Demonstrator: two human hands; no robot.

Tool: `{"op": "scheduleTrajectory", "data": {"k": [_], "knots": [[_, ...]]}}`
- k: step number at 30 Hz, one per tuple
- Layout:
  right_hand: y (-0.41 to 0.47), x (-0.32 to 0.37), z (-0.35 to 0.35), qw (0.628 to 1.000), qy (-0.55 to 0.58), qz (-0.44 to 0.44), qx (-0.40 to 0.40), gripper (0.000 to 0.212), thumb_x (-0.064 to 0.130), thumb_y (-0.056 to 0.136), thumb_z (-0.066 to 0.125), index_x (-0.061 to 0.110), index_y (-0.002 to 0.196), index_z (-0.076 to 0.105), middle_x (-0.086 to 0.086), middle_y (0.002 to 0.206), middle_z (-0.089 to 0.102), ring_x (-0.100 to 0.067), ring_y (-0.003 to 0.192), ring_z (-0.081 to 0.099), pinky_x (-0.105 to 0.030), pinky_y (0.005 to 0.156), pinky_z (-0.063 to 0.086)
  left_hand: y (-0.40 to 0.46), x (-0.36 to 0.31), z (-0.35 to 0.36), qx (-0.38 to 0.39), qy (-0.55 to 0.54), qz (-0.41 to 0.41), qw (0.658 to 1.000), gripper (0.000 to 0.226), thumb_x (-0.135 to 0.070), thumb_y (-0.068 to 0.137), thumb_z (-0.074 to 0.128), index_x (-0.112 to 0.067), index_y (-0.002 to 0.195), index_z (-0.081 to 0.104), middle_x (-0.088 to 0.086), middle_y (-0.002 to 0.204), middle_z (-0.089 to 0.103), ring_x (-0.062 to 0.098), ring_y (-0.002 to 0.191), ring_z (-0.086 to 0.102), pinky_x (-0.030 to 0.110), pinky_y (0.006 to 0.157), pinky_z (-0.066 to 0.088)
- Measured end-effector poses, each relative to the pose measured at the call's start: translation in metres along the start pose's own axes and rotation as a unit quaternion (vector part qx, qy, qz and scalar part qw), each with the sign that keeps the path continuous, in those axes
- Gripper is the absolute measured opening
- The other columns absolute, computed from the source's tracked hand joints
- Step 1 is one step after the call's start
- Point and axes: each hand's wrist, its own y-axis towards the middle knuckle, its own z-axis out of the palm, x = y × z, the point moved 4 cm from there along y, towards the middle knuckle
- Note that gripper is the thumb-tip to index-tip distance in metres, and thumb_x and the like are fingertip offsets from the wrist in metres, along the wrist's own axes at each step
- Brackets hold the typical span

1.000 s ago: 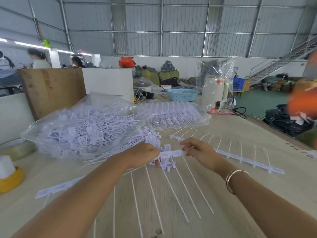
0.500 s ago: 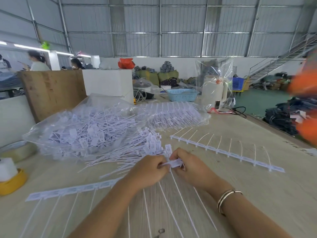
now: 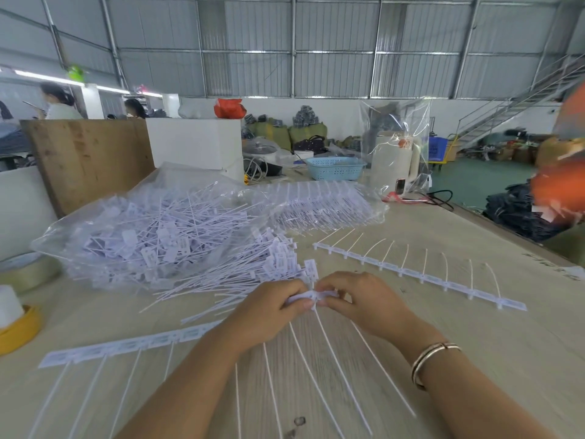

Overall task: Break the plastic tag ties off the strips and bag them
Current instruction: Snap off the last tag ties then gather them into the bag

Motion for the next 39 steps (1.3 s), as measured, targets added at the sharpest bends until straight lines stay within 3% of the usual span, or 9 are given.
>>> {"op": "scheduleTrajectory", "data": {"k": [7, 10, 13, 18, 22, 26, 30, 34, 39], "knots": [[0.0, -0.003, 0.005, 0.996, 0.071, 0.034, 0.033, 0.018, 0.032, 0.093, 0.049, 0.03, 0.078, 0.06, 0.02, 0.067, 0.059, -0.001, 0.063, 0.052, -0.028, 0.066, 0.043, -0.001, -0.003, 0.0, -0.003, 0.061, 0.004, 0.998, 0.03, -0.036, 0.092, 0.054, -0.039, 0.067, 0.039, -0.011, 0.059, 0.042, 0.0, 0.056, 0.041, 0.02, 0.051, 0.025], [-0.001, -0.002, 0.005, 0.99, 0.129, 0.032, 0.036, 0.018, 0.024, 0.095, 0.048, 0.021, 0.083, 0.062, 0.014, 0.069, 0.062, -0.007, 0.061, 0.054, -0.028, 0.064, 0.043, -0.001, -0.006, 0.0, -0.015, 0.056, 0.016, 0.998, 0.024, -0.036, 0.092, 0.054, -0.033, 0.071, 0.043, -0.012, 0.059, 0.042, 0.001, 0.058, 0.042, 0.019, 0.052, 0.027], [-0.002, 0.0, 0.007, 0.977, 0.206, 0.036, 0.05, 0.018, 0.017, 0.097, 0.046, 0.015, 0.087, 0.062, 0.011, 0.067, 0.061, -0.002, 0.054, 0.049, -0.017, 0.057, 0.037, -0.002, -0.006, 0.0, -0.012, 0.042, 0.019, 0.999, 0.02, -0.035, 0.093, 0.054, -0.024, 0.076, 0.049, -0.012, 0.06, 0.042, 0.001, 0.056, 0.04, 0.019, 0.051, 0.026], [-0.006, -0.02, -0.005, 0.925, 0.37, 0.091, -0.008, 0.017, 0.013, 0.097, 0.045, 0.01, 0.092, 0.06, 0.001, 0.067, 0.059, -0.007, 0.046, 0.042, -0.016, 0.048, 0.035, -0.009, 0.0, -0.007, 0.003, -0.034, -0.001, 0.999, 0.021, -0.033, 0.095, 0.052, -0.02, 0.079, 0.049, -0.01, 0.063, 0.04, 0.003, 0.055, 0.034, 0.019, 0.053, 0.024], [-0.01, -0.022, 0.007, 0.965, 0.25, 0.069, 0.036, 0.009, 0.021, 0.087, 0.064, 0.03, 0.089, 0.063, 0.01, 0.073, 0.058, -0.003, 0.056, 0.042, -0.015, 0.057, 0.036, -0.01, 0.004, -0.005, 0.012, 0.045, -0.03, 0.998, 0.024, -0.038, 0.095, 0.047, -0.035, 0.072, 0.04, -0.008, 0.062, 0.042, 0.006, 0.054, 0.036, 0.029, 0.056, 0.029], [-0.004, -0.012, 0.016, 0.979, 0.194, 0.055, 0.015, 0.02, 0.027, 0.078, 0.073, 0.041, 0.08, 0.06, 0.021, 0.068, 0.057, 0.003, 0.055, 0.046, -0.01, 0.056, 0.035, -0.01, 0.005, -0.006, 0.01, 0.089, -0.037, 0.995, 0.011, -0.031, 0.092, 0.048, -0.029, 0.081, 0.045, -0.007, 0.059, 0.044, 0.007, 0.052, 0.039, 0.029, 0.054, 0.03], [-0.004, -0.012, 0.023, 0.99, 0.124, 0.052, 0.03, 0.015, 0.036, 0.075, 0.073, 0.035, 0.084, 0.06, 0.012, 0.076, 0.058, 0.002, 0.061, 0.046, -0.015, 0.061, 0.038, -0.011, 0.006, -0.007, 0.004, 0.077, -0.054, 0.996, 0.016, -0.028, 0.088, 0.051, -0.035, 0.1, 0.043, -0.013, 0.063, 0.045, 0.002, 0.053, 0.042, 0.025, 0.052, 0.03], [-0.005, -0.014, 0.021, 0.995, 0.08, 0.05, 0.029, 0.023, 0.045, 0.076, 0.069, 0.029, 0.091, 0.063, 0.012, 0.076, 0.054, 0.0, 0.064, 0.047, -0.017, 0.062, 0.038, -0.011, 0.003, -0.005, 0.021, 0.059, -0.061, 0.996, 0.017, -0.024, 0.085, 0.055, -0.034, 0.094, 0.045, -0.014, 0.076, 0.051, 0.006, 0.067, 0.05, 0.034, 0.065, 0.044], [-0.006, -0.013, 0.012, 0.994, 0.099, 0.025, -0.03, 0.008, 0.025, 0.087, 0.062, 0.024, 0.094, 0.065, 0.012, 0.077, 0.054, 0.002, 0.064, 0.048, -0.021, 0.063, 0.036, -0.014, -0.003, 0.0, 0.031, 0.046, -0.035, 0.998, 0.015, -0.028, 0.086, 0.055, -0.038, 0.092, 0.047, -0.013, 0.085, 0.058, 0.009, 0.074, 0.054, 0.035, 0.067, 0.046]]}}
